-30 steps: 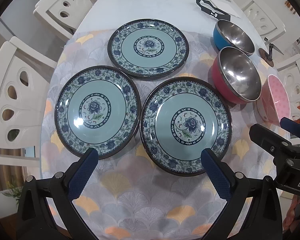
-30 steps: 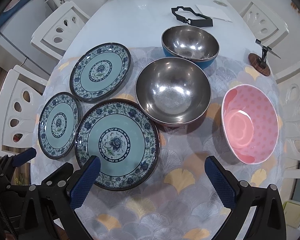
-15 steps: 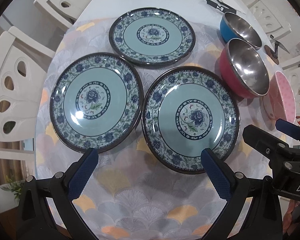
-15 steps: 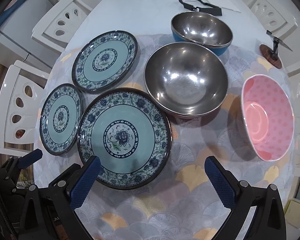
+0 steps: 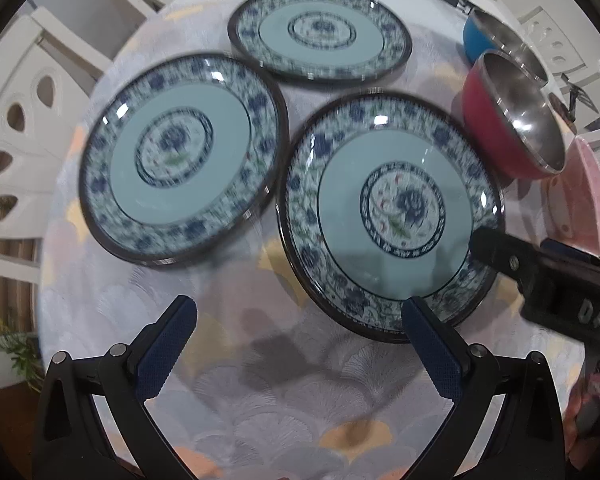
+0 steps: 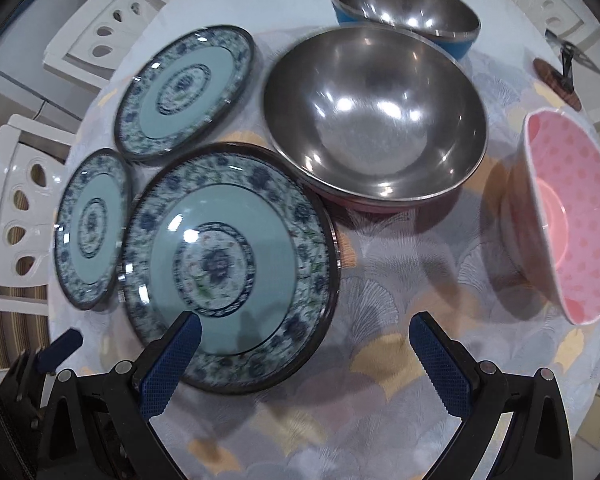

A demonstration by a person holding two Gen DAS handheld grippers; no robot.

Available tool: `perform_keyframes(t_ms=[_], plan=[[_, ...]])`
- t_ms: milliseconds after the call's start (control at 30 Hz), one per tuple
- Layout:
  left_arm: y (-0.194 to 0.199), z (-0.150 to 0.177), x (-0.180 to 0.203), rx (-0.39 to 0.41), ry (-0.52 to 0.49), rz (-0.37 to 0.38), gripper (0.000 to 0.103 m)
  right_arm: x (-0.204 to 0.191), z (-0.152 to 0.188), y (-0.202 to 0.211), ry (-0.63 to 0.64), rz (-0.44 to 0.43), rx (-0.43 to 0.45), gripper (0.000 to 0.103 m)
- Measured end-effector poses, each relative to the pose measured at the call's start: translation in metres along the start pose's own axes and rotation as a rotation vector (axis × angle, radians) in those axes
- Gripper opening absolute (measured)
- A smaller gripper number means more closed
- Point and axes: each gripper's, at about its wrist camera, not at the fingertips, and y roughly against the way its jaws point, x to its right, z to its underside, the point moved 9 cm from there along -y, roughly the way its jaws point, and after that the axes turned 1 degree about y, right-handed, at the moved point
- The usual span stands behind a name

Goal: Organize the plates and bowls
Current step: 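Move the left tool to the large floral plate's rim while the right tool grips it too, then lift the floral plate with the left tool while the right tool carries it alongside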

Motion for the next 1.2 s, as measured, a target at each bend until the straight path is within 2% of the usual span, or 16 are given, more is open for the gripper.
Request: perform_keyframes(t_ms=[167,233,300,433,533,633,700,800,833,867,933,1000,1200], plan=[[-0.029,0.010,0.006,-0.063,0.019,0.019,0.103,0.007,-0.007,-0.025,0.054,0.043,0.024,0.103],[-0.034,0.009,0.004,-0.059,0.063,0.041,0.103,0.008,-0.009,-0.034,0.078,0.065,0.019,0.103],[-0.036,0.004,0.004,-0.057,0.094,0.037,0.103,0.006,-0.015,-0.033,0.109,0.077,0.058,0.103],[-0.037,-0.001,0.006,-0.025,0.133,0.027,0.103,0.010,-0.022,-0.033,0.071,0.063,0.114,0.103],[-0.038,-0.005,0.005,-0.026,0.139,0.024,0.103,0.012,-0.023,-0.031,0.065,0.066,0.176,0.103],[-0.039,-0.019,0.001,-0.038,0.105,0.033,0.103,0.009,-0.025,-0.032,0.105,0.064,0.166,0.103],[-0.037,-0.028,0.004,0.000,0.057,0.035,0.103,0.001,-0.030,-0.030,0.149,0.058,0.167,0.101],[-0.038,-0.042,0.006,0.032,0.041,0.041,0.102,-0.015,-0.032,-0.025,0.215,0.031,0.186,0.081],[-0.037,-0.046,0.007,0.043,0.043,0.045,0.100,-0.021,-0.032,-0.024,0.237,0.013,0.188,0.067],[-0.035,-0.050,0.008,0.060,0.040,0.048,0.096,-0.027,-0.031,-0.022,0.264,-0.008,0.182,0.056],[-0.030,-0.059,0.011,0.092,0.000,0.054,0.086,-0.031,-0.031,-0.023,0.276,-0.009,0.174,0.055],[-0.025,-0.065,0.020,0.119,-0.058,0.071,0.066,-0.033,-0.031,-0.023,0.293,-0.023,0.169,0.054],[-0.024,-0.072,0.022,0.104,-0.100,0.094,0.065,-0.027,-0.021,-0.018,0.260,-0.094,0.138,0.053]])
